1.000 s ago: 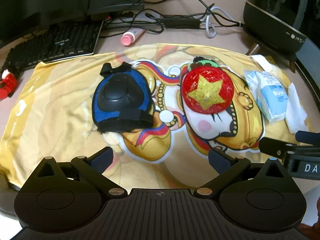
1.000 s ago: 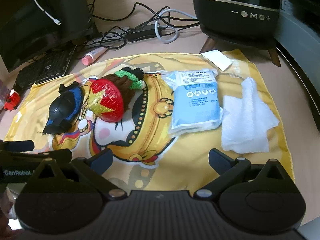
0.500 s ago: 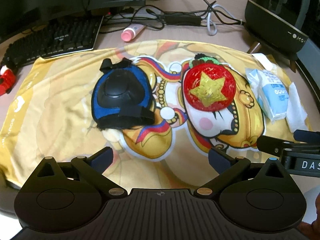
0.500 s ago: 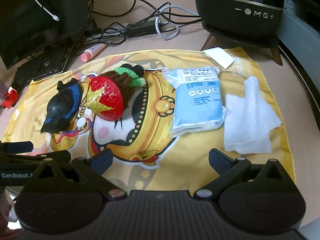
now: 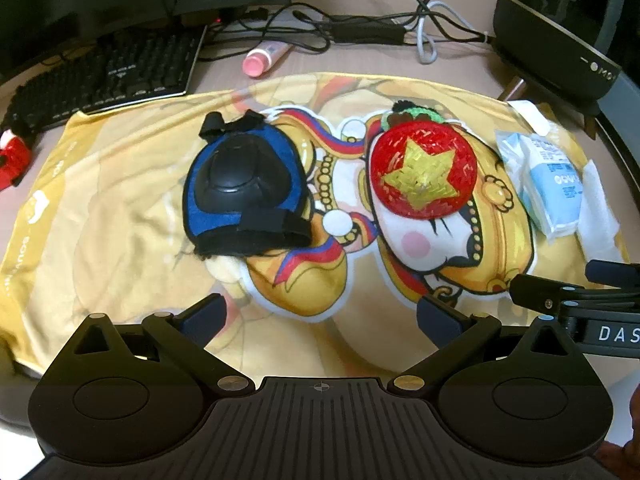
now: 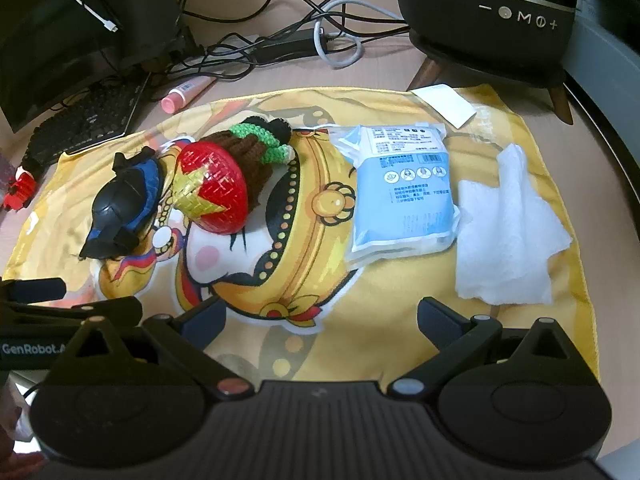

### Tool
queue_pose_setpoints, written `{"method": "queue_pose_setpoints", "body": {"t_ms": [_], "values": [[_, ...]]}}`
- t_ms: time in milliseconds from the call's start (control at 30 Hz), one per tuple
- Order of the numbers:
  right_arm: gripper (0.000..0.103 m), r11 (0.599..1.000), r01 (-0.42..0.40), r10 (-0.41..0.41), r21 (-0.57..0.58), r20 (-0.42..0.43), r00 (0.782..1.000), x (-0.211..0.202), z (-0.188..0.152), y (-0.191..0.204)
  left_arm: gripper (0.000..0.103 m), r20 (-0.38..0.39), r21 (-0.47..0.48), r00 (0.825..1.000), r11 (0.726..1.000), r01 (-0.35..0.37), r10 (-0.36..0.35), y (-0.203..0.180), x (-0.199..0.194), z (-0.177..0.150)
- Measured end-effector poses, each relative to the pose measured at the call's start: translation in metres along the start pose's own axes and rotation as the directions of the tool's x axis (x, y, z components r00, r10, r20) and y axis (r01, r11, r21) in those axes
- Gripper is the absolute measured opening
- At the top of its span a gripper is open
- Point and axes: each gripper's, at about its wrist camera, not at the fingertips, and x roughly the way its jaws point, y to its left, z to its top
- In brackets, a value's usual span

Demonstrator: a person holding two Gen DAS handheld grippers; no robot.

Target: Clean container

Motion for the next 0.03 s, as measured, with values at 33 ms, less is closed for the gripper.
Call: {"method": "queue_pose_setpoints", "body": {"t_ms": [33], "values": [[0.103, 1.0, 0.0, 0.0, 0.002, -0.001, 1.0, 0.0001, -0.0001, -0.0001, 0.103, 0.001, 0.001, 1.0, 1.0, 0.001, -0.001, -0.0001, 0.0, 0.0001]]}}
